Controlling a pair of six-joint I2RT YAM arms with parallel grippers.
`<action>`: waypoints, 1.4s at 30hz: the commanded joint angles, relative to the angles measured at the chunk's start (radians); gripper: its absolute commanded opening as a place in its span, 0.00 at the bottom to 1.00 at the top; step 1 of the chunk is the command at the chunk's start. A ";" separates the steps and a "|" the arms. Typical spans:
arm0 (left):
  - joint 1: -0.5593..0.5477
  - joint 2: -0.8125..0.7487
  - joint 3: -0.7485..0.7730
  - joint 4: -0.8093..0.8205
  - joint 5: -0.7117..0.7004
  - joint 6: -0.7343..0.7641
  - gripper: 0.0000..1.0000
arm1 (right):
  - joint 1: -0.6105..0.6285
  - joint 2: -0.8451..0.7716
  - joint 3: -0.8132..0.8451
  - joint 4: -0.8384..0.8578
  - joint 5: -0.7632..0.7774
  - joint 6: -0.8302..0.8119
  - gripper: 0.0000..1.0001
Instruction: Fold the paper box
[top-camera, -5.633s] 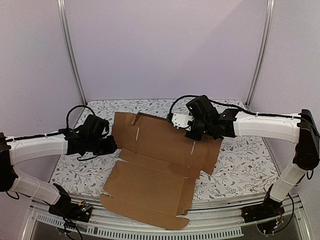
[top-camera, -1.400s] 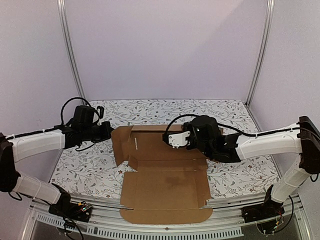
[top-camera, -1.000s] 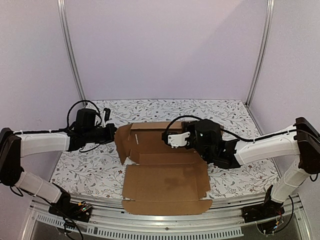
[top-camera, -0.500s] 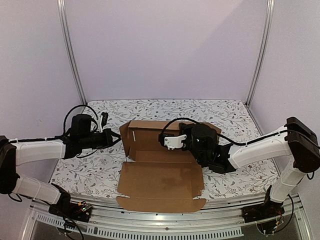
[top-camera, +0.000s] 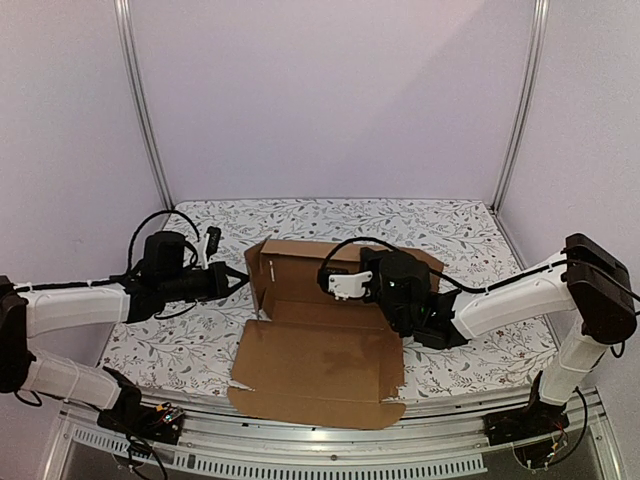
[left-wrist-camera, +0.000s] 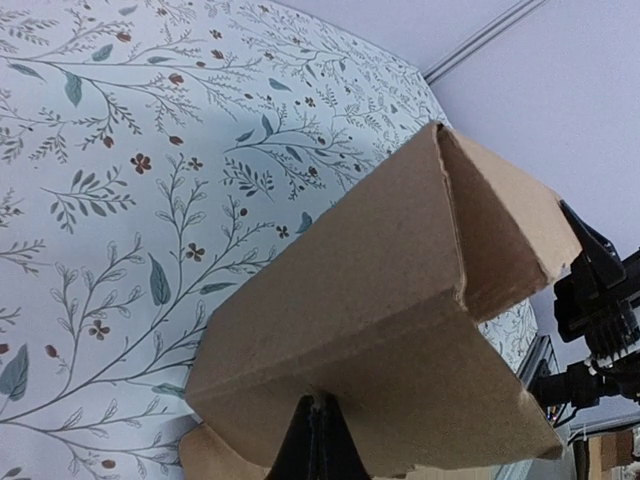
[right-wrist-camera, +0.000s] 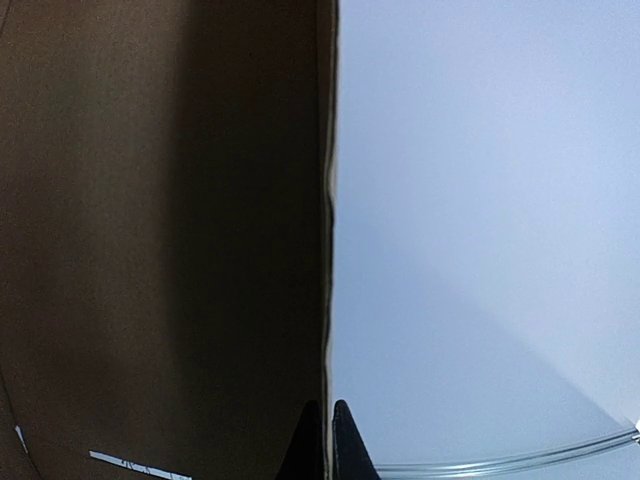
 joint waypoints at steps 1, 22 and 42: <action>-0.029 -0.001 -0.012 0.017 -0.008 0.048 0.00 | 0.015 0.010 -0.015 0.011 0.020 0.021 0.00; -0.097 0.079 0.063 -0.038 -0.162 0.180 0.39 | 0.038 0.001 -0.026 -0.016 0.028 0.061 0.00; -0.151 0.167 0.133 0.002 -0.143 0.250 0.53 | 0.063 0.006 0.006 -0.099 0.037 0.114 0.00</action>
